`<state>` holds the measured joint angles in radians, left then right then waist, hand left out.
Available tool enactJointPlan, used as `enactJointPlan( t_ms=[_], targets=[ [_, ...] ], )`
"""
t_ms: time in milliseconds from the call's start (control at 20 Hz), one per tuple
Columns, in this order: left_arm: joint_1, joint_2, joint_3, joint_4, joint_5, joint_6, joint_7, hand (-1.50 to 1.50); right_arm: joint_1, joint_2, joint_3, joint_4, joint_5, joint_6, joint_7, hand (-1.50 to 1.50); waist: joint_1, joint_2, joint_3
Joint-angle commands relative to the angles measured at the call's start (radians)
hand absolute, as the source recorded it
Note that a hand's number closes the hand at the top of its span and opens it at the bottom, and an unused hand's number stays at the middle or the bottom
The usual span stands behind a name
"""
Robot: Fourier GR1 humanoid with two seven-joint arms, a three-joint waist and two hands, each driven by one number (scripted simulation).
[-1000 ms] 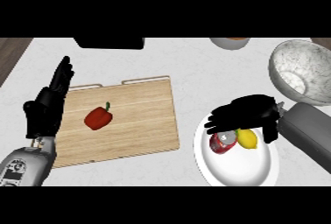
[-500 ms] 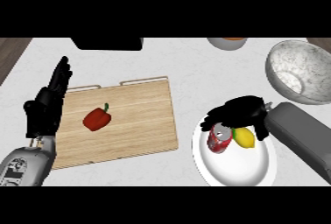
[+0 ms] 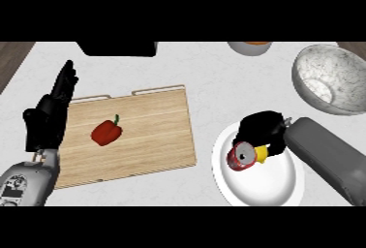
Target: Pick the lemon from the plate and place it in the bowl
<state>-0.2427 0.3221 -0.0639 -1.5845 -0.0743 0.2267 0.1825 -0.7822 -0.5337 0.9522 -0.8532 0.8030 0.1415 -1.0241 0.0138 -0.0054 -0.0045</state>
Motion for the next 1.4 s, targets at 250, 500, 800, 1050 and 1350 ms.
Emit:
enactJointPlan(
  t_ms=[250, 500, 800, 1050, 1350],
  targets=[
    [0.044, -0.018, 0.004, -0.027, -0.002, -0.003, -0.026, 0.00, 0.010, 0.145, -0.163, 0.128, -0.142, 0.137, 0.249, 1.50, 0.002, 0.004, 0.003],
    [0.048, -0.001, 0.030, -0.002, -0.002, 0.006, -0.007, 0.00, 0.049, 0.202, -0.393, 0.249, -0.295, 0.067, 0.636, 1.50, -0.064, -0.006, 0.000],
    [0.052, 0.000, 0.028, -0.012, 0.002, -0.002, -0.008, 0.00, -0.056, 0.404, -0.567, 0.254, -0.372, -0.147, 1.109, 1.50, -0.027, -0.021, 0.000],
    [0.049, -0.017, 0.011, -0.008, -0.001, -0.003, -0.008, 0.00, -0.181, 0.528, -0.660, 0.153, -0.375, -0.483, 1.368, 1.50, -0.018, -0.020, 0.002],
    [0.059, -0.003, 0.030, -0.002, 0.001, -0.011, -0.014, 0.00, -0.274, 0.532, -0.605, 0.046, -0.222, -0.726, 1.732, 1.50, -0.038, -0.020, 0.001]
  ],
)
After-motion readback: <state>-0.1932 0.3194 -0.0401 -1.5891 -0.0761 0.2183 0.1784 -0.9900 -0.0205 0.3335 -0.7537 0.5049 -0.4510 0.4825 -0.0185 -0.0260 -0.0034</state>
